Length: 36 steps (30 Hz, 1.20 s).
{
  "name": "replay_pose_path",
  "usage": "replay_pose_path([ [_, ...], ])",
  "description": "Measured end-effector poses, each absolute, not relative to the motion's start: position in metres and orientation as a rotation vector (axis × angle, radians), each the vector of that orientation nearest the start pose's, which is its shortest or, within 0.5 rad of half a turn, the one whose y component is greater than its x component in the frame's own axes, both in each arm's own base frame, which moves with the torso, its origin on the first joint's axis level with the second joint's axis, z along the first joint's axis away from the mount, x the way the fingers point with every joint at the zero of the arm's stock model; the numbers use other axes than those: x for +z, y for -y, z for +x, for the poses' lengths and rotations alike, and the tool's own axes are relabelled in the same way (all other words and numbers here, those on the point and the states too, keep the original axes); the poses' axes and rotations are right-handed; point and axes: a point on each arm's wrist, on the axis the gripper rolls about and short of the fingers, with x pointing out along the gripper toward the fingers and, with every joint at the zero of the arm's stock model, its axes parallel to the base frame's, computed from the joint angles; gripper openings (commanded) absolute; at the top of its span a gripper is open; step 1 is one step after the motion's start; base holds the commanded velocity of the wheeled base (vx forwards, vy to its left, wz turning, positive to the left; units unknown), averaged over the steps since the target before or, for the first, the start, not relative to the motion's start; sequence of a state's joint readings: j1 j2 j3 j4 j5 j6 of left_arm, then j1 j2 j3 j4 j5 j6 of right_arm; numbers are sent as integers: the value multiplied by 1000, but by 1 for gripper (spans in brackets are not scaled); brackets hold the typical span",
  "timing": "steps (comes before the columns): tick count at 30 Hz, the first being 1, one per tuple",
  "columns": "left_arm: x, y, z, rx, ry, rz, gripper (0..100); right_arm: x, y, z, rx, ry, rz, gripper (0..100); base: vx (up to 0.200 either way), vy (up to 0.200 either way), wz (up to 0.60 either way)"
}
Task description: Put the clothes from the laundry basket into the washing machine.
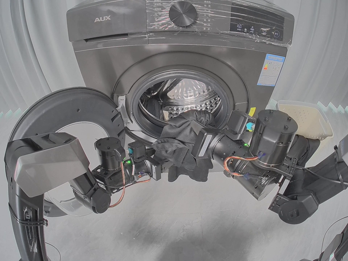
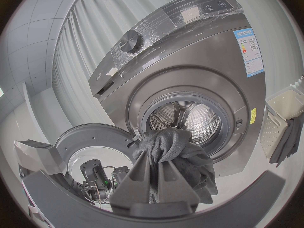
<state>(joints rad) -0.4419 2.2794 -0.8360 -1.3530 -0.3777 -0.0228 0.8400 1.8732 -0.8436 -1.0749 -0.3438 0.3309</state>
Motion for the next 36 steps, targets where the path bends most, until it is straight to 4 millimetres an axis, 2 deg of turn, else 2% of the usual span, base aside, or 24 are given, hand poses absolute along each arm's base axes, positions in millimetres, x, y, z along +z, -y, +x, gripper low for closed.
replay_pose_path([
  [8, 55, 176, 349, -822, -82, -18, 0, 178, -250, 238, 492, -48, 344, 0, 0, 0, 0],
  [13, 54, 176, 340, -833, -58, -18, 0, 177, -247, 242, 481, -50, 340, 0, 0, 0, 0],
  [14, 54, 175, 337, -835, -49, -19, 0, 176, -246, 243, 477, -51, 338, 100, 0, 0, 0],
  [23, 53, 171, 319, -853, -48, -8, 0, 161, -229, 252, 421, -96, 282, 100, 0, 0, 0],
  [30, 74, 175, 310, -873, 1, -22, 0, 137, -210, 252, 397, -184, 220, 100, 0, 0, 0],
  [36, 86, 188, 301, -913, 37, -27, 0, 124, -206, 249, 407, -217, 170, 100, 0, 0, 0],
])
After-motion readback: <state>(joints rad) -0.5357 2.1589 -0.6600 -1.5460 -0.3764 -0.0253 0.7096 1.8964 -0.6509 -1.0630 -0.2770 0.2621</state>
